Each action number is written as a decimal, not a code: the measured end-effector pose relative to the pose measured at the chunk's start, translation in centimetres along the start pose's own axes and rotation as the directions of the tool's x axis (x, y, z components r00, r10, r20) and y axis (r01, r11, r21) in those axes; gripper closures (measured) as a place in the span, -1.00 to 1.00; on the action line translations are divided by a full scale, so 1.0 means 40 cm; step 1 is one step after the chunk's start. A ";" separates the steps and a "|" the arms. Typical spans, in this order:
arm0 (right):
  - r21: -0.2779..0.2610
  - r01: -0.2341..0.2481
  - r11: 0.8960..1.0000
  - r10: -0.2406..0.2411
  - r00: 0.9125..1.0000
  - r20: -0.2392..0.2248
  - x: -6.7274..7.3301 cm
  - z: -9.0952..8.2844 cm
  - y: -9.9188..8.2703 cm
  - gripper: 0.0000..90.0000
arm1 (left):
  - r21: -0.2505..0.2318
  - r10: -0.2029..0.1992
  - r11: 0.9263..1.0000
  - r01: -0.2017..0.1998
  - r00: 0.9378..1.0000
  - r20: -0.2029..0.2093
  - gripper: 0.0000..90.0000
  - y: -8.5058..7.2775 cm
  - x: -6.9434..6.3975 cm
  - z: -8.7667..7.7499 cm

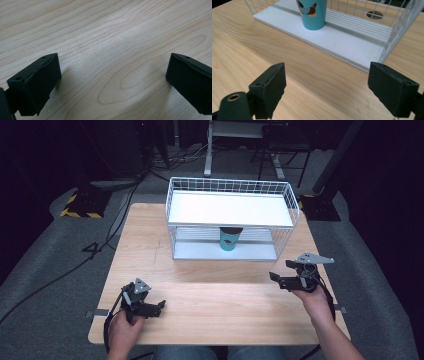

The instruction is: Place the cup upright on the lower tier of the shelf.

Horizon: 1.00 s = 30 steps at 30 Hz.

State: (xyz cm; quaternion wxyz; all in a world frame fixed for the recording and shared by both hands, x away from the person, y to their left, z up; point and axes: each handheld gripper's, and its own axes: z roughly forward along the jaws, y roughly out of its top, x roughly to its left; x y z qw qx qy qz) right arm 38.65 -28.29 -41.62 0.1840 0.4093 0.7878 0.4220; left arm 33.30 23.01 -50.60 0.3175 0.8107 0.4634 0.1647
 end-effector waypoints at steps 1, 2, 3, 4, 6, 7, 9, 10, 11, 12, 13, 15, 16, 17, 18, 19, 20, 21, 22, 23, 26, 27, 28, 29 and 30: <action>0.000 -0.006 1.000 0.006 1.000 -0.005 -0.002 -0.008 -0.006 -0.66 | 0.000 0.000 1.000 0.000 1.000 0.000 -0.99 0.000 0.000 0.000; 0.002 -0.007 1.000 0.007 1.000 -0.004 -0.005 -0.015 -0.012 -0.66 | 0.000 0.000 1.000 0.000 1.000 0.000 -0.99 0.000 0.000 0.000; 0.008 -0.007 1.000 0.007 1.000 -0.009 -0.012 -0.030 -0.023 -0.66 | 0.001 0.000 1.000 0.000 1.000 0.000 -0.99 0.000 0.000 0.000; 0.008 -0.007 1.000 0.007 1.000 -0.009 -0.012 -0.030 -0.023 -0.66 | 0.001 0.000 1.000 0.000 1.000 0.000 -0.99 0.000 0.000 0.000; 0.021 -0.011 1.000 0.011 0.999 -0.035 -0.022 -0.045 -0.043 -0.66 | 0.002 0.001 1.000 -0.001 1.000 0.000 -0.99 0.000 0.000 0.000; 0.021 -0.011 1.000 0.011 0.999 -0.035 -0.022 -0.045 -0.043 -0.66 | 0.002 0.001 1.000 -0.001 1.000 0.000 -0.99 0.000 0.000 0.000; 0.039 -0.016 0.999 0.019 0.998 -0.056 -0.034 -0.052 -0.066 -0.65 | 0.000 -0.001 1.000 0.001 1.000 0.000 -0.99 0.000 -0.001 0.000; 0.039 -0.016 0.999 0.019 0.998 -0.056 -0.034 -0.052 -0.066 -0.65 | 0.000 -0.001 1.000 0.001 1.000 0.000 -0.99 0.000 -0.001 0.000; 0.043 -0.015 0.999 0.017 0.998 -0.057 -0.038 -0.054 -0.074 -0.65 | 0.001 0.003 1.000 -0.003 1.000 0.001 -0.99 0.000 0.000 0.000; 0.049 -0.016 0.999 0.019 0.998 -0.052 -0.040 -0.057 -0.083 -0.65 | 0.001 0.001 1.000 -0.001 1.000 0.001 -0.99 0.000 0.000 0.000; 0.049 -0.012 0.999 0.015 0.999 -0.045 -0.043 -0.059 -0.093 -0.65 | 0.003 -0.001 1.000 0.001 1.000 0.001 -0.99 -0.001 -0.001 -0.001; 0.054 -0.014 0.998 0.016 0.999 -0.029 -0.049 -0.060 -0.112 -0.65 | 0.002 -0.002 1.000 0.002 1.000 0.000 -0.99 -0.001 -0.001 -0.001; 0.056 -0.012 0.998 0.014 1.000 -0.021 -0.053 -0.059 -0.122 -0.65 | 0.002 -0.004 1.000 0.004 1.000 0.000 -0.99 -0.001 -0.001 -0.001; 0.067 -0.021 0.998 0.022 1.000 -0.012 -0.059 -0.057 -0.140 -0.65 | 0.003 -0.002 1.000 0.002 1.000 0.001 -0.99 -0.001 -0.001 -0.001; 0.067 -0.021 0.998 0.022 1.000 -0.012 -0.059 -0.057 -0.140 -0.65 | 0.003 -0.003 1.000 0.003 1.000 0.001 -0.99 -0.001 -0.002 -0.001; 0.071 -0.028 0.997 0.028 1.000 -0.007 -0.066 -0.057 -0.157 -0.65 | 0.003 -0.002 1.000 0.002 1.000 0.001 -0.99 -0.001 -0.001 -0.001; 0.071 -0.028 0.997 0.028 1.000 -0.007 -0.066 -0.057 -0.157 -0.65 | 0.003 -0.002 1.000 0.002 1.000 0.001 -0.99 -0.001 -0.001 -0.001; 0.065 -0.044 0.997 0.045 0.999 -0.003 -0.072 -0.055 -0.173 -0.65 | 0.003 -0.002 1.000 0.002 1.000 0.001 -0.99 -0.001 -0.001 -0.001; 0.065 -0.044 0.997 0.045 0.999 -0.003 -0.072 -0.055 -0.173 -0.65 | 0.003 -0.002 1.000 0.002 1.000 0.001 -0.99 -0.001 -0.001 -0.001; 0.059 -0.051 0.997 0.051 0.999 0.002 -0.077 -0.051 -0.189 -0.66 | 0.003 -0.002 1.000 0.002 1.000 0.001 -0.99 -0.001 -0.001 -0.001; 0.056 -0.050 0.997 0.050 0.999 0.005 -0.081 -0.048 -0.204 -0.66 | 0.003 -0.003 1.000 0.003 1.000 0.001 -0.99 -0.001 -0.002 -0.001; 0.054 -0.051 0.997 0.050 0.999 0.010 -0.082 -0.045 -0.213 -0.66 | 0.002 -0.004 1.000 0.004 1.000 0.000 -0.99 -0.001 -0.002 -0.001; 0.077 -0.056 0.995 0.055 0.998 0.018 -0.083 -0.040 -0.230 -0.66 | 0.003 -0.003 1.000 0.003 1.000 0.001 -0.99 -0.001 -0.001 -0.001; 0.092 -0.049 0.995 0.047 0.999 0.019 -0.084 -0.038 -0.234 -0.66 | 0.003 -0.004 1.000 0.004 1.000 0.000 -0.99 -0.001 -0.002 -0.001; 0.092 -0.049 0.995 0.047 0.999 0.019 -0.084 -0.038 -0.234 -0.66 | 0.003 -0.004 1.000 0.004 1.000 0.000 -0.99 -0.001 -0.002 -0.001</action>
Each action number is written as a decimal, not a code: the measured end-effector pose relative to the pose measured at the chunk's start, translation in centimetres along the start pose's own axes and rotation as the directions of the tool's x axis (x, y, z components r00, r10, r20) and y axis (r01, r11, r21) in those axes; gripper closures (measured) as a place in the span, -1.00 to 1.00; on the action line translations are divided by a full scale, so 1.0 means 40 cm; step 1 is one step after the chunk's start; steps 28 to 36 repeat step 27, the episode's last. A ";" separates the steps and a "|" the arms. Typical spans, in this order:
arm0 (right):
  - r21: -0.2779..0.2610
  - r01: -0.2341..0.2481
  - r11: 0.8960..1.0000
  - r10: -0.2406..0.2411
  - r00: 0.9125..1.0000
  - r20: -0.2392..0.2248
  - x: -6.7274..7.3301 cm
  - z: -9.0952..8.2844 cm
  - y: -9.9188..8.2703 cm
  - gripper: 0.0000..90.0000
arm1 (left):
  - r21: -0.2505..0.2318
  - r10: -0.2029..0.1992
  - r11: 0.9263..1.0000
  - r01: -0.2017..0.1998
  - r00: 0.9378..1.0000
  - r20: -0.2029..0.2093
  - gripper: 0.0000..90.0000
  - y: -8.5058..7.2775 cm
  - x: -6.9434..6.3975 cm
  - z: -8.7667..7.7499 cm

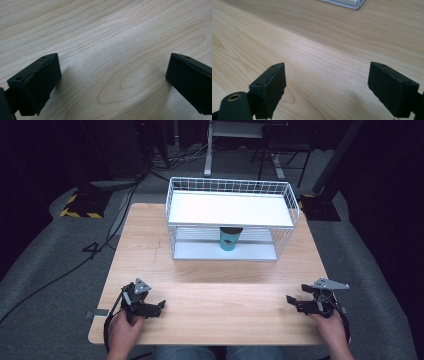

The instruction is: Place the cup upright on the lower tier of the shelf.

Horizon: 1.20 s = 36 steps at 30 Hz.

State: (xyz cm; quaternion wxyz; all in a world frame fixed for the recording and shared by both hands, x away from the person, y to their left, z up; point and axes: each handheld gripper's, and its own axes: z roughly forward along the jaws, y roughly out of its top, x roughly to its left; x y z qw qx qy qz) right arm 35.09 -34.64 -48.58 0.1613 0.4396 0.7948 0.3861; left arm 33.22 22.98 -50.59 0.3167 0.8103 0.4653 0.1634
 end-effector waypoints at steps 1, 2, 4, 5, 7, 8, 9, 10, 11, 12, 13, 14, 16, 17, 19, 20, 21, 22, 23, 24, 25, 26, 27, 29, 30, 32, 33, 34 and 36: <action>0.004 0.018 1.000 -0.018 1.000 0.018 -0.002 0.001 -0.006 -0.66 | 0.000 0.000 1.000 0.000 1.000 0.000 -0.99 0.000 0.000 0.000; 0.001 0.014 1.000 -0.014 1.000 0.023 -0.002 -0.001 -0.009 -0.66 | 0.000 0.000 1.000 0.000 1.000 0.000 -0.99 0.000 0.000 0.000; -0.001 0.009 1.000 -0.009 1.000 0.026 -0.003 -0.001 -0.013 -0.66 | -0.001 -0.001 1.000 0.001 1.000 0.000 -0.99 0.000 0.000 0.000; 0.001 0.009 1.000 -0.010 0.999 0.036 -0.003 0.002 -0.021 -0.66 | 0.000 0.001 1.000 -0.001 1.000 0.001 -0.99 0.000 0.000 0.000; 0.006 0.010 1.000 -0.011 0.999 0.040 -0.002 0.004 -0.024 -0.66 | 0.000 0.000 1.000 0.000 1.000 0.000 -0.99 0.000 0.000 0.000; 0.018 0.014 1.000 -0.015 0.999 0.042 -0.004 0.010 -0.030 -0.66 | 0.000 0.000 1.000 0.000 1.000 0.001 -0.99 0.000 0.000 0.000; 0.023 0.011 1.000 -0.012 0.999 0.042 -0.003 0.012 -0.033 -0.66 | 0.000 0.000 1.000 0.000 1.000 0.001 -0.99 0.000 0.000 0.000; 0.026 0.014 1.000 -0.015 0.999 0.045 -0.003 0.015 -0.035 -0.66 | 0.000 0.000 1.000 0.000 1.000 0.001 -0.99 0.000 0.000 0.000; 0.032 0.017 0.999 -0.018 0.999 0.048 -0.003 0.017 -0.037 -0.66 | 0.000 0.000 1.000 0.000 1.000 0.001 -0.99 0.001 0.000 0.001; 0.032 0.017 0.999 -0.018 0.999 0.048 -0.003 0.017 -0.037 -0.66 | 0.000 0.000 1.000 0.000 1.000 0.001 -0.99 0.001 0.000 0.001; 0.030 0.033 0.999 -0.035 0.998 0.057 0.000 0.021 -0.041 -0.66 | 0.000 0.000 1.000 0.000 1.000 0.001 -0.99 0.000 0.000 0.000; 0.030 0.033 0.999 -0.035 0.998 0.057 0.000 0.021 -0.041 -0.66 | 0.000 0.000 1.000 0.000 1.000 0.001 -0.99 0.000 0.000 0.000; 0.035 0.050 0.998 -0.052 0.997 0.063 0.003 0.024 -0.041 -0.67 | 0.000 0.000 1.000 0.000 1.000 0.001 -0.99 0.001 0.000 0.001; 0.037 0.055 0.998 -0.058 0.996 0.066 0.004 0.024 -0.041 -0.69 | 0.000 0.000 1.000 0.000 1.000 0.001 -0.99 0.000 0.000 0.001; 0.042 0.054 0.998 -0.056 0.996 0.073 0.004 0.025 -0.040 -0.72 | 0.001 0.000 1.000 0.000 1.000 0.001 -0.99 0.000 0.000 0.000; 0.042 0.054 0.998 -0.056 0.996 0.073 0.004 0.025 -0.040 -0.72 | 0.001 0.000 1.000 0.000 1.000 0.001 -0.99 0.000 0.000 0.000; 0.042 0.053 0.998 -0.056 0.996 0.074 0.003 0.026 -0.040 -0.72 | 0.000 0.000 1.000 0.000 1.000 0.001 -0.99 0.000 0.000 0.000; 0.042 0.053 0.998 -0.056 0.996 0.074 0.003 0.026 -0.040 -0.72 | 0.000 0.000 1.000 0.000 1.000 0.001 -0.99 0.000 0.000 0.000; 0.042 0.053 0.998 -0.056 0.996 0.074 0.003 0.026 -0.040 -0.72 | 0.000 0.000 1.000 0.000 1.000 0.001 -0.99 0.000 0.000 0.000; 0.042 0.053 0.998 -0.056 0.996 0.074 0.003 0.026 -0.040 -0.72 | 0.000 0.000 1.000 0.000 1.000 0.001 -0.99 0.000 0.000 0.000; 0.042 0.052 0.998 -0.055 0.996 0.074 0.003 0.026 -0.040 -0.72 | 0.000 0.000 1.000 0.000 1.000 0.001 -0.99 0.000 0.000 0.000; 0.042 0.052 0.998 -0.056 0.996 0.074 0.003 0.026 -0.040 -0.72 | 0.000 -0.001 1.000 0.001 1.000 0.001 -0.99 0.000 0.000 0.000; 0.042 0.053 0.998 -0.056 0.996 0.074 0.003 0.026 -0.040 -0.72 | 0.000 0.000 1.000 0.000 1.000 0.001 -0.99 0.000 0.000 0.000; 0.042 0.053 0.998 -0.056 0.996 0.074 0.003 0.026 -0.040 -0.72 | 0.000 0.000 1.000 0.000 1.000 0.001 -0.99 0.000 0.000 0.000; 0.042 0.053 0.998 -0.056 0.996 0.074 0.003 0.026 -0.040 -0.72 | 0.000 0.000 1.000 0.000 1.000 0.001 -0.99 0.000 0.000 0.000; 0.042 0.053 0.998 -0.056 0.996 0.074 0.003 0.026 -0.040 -0.72 | 0.000 0.000 1.000 0.000 1.000 0.001 -0.99 0.000 0.000 0.000; 0.042 0.053 0.998 -0.056 0.996 0.074 0.003 0.026 -0.040 -0.72 | 0.000 0.000 1.000 0.000 1.000 0.001 -0.99 0.000 0.000 0.000; 0.042 0.053 0.998 -0.056 0.996 0.074 0.003 0.026 -0.040 -0.72 | 0.000 0.000 1.000 0.000 1.000 0.001 -0.99 0.000 0.000 0.000; 0.042 0.053 0.998 -0.056 0.996 0.074 0.003 0.026 -0.040 -0.72 | 0.000 0.000 1.000 0.000 1.000 0.001 -0.99 0.000 0.000 0.000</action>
